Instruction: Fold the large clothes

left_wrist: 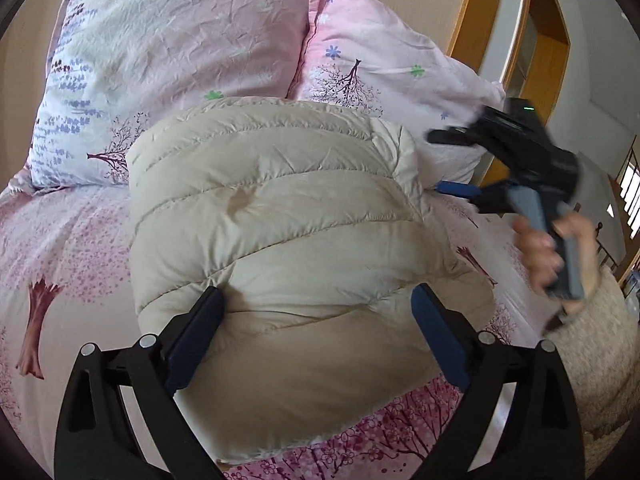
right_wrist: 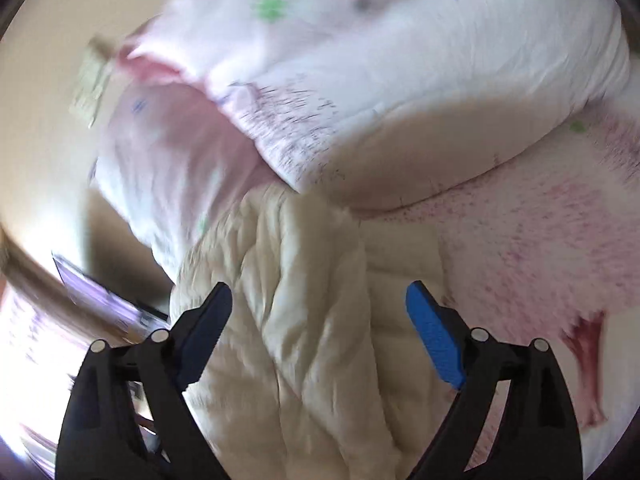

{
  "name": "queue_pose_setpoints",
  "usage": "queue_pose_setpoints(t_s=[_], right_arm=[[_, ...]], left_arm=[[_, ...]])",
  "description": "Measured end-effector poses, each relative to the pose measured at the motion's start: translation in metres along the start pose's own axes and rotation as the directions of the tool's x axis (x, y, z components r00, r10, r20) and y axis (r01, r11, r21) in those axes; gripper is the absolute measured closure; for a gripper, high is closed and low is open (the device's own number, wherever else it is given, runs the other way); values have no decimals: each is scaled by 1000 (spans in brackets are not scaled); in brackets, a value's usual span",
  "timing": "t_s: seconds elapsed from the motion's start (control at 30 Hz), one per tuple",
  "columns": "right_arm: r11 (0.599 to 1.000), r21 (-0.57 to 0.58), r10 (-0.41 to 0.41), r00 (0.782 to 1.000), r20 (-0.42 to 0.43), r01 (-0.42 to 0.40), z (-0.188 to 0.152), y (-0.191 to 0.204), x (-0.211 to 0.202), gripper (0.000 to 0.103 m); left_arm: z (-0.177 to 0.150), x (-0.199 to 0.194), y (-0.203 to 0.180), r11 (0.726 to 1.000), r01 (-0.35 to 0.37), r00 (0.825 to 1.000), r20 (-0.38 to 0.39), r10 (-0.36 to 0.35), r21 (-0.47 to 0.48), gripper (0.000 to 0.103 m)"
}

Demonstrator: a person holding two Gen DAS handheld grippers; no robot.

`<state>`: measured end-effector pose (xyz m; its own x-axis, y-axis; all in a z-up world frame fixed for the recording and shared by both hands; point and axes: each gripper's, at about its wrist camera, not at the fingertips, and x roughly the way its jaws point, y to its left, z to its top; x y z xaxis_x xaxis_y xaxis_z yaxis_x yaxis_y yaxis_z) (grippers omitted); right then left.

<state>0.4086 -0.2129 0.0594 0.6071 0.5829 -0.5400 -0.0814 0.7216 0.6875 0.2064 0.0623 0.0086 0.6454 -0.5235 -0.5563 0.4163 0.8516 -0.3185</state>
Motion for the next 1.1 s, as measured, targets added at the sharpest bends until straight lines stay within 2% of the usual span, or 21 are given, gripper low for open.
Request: queue_pose_setpoints(t_s=[0.03, 0.1, 0.13, 0.2, 0.27, 0.4, 0.5, 0.53, 0.57, 0.63, 0.77, 0.83, 0.9, 0.97, 1.03, 1.1], right_arm=[[999, 33, 13, 1000, -18, -13, 7, -4, 9, 22], [996, 67, 70, 996, -57, -66, 16, -6, 31, 52], [997, 47, 66, 996, -64, -63, 16, -3, 37, 79], [1000, 20, -2, 999, -39, 2, 14, 5, 37, 87], [997, 40, -60, 998, -22, 61, 7, -1, 34, 91], [977, 108, -182, 983, -36, 185, 1, -17, 37, 92], [970, 101, -213, 974, -79, 220, -7, -27, 42, 87], [970, 81, -223, 971, -83, 229, -7, -24, 45, 79], [967, 53, -243, 967, -74, 247, -7, -19, 43, 64], [965, 28, -261, 964, -44, 262, -11, -11, 30, 50], [961, -117, -244, 968, 60, 249, -39, 18, -15, 48], [954, -195, -214, 974, 76, 225, -59, 32, -30, 48], [941, -271, -193, 979, 71, 205, -85, 45, -42, 48], [926, -320, -195, 979, 56, 203, -101, 54, -33, 48], [917, -339, -211, 977, 39, 212, -117, 49, -36, 48], [918, -325, -244, 970, -14, 226, -127, 38, -21, 48]], left_arm=[[0, -1, -1, 1000, 1, 1000, 2, -1, 1, 5], [0, -3, -2, 1000, 5, 1000, 7, -5, -4, 4], [1, -4, -1, 1000, 8, 1000, 9, -8, -12, 3], [1, -5, 1, 1000, 14, 1000, 14, -14, -25, 2], [2, -8, 1, 999, 16, 1000, 22, -15, -30, 2], [2, -9, -7, 999, -36, 999, 32, 36, -1, 1], [1, -5, -16, 992, -121, 993, 24, 120, 47, 1], [0, -3, -17, 988, -142, 990, 17, 141, 55, 1], [0, 0, -19, 982, -175, 985, 3, 175, 65, 1], [-2, 3, -20, 974, -215, 976, -12, 216, 74, 1], [-1, 1, -16, 973, -220, 975, -13, 221, 64, 1], [-1, 0, -14, 974, -220, 975, -16, 221, 56, 1], [-1, 1, -13, 973, -222, 975, -17, 223, 56, 1], [-1, 0, -12, 972, -227, 973, -17, 228, 56, 1], [-1, 0, -13, 972, -230, 973, -18, 231, 56, 1], [-1, 0, -12, 971, -231, 972, -19, 233, 54, 1]])
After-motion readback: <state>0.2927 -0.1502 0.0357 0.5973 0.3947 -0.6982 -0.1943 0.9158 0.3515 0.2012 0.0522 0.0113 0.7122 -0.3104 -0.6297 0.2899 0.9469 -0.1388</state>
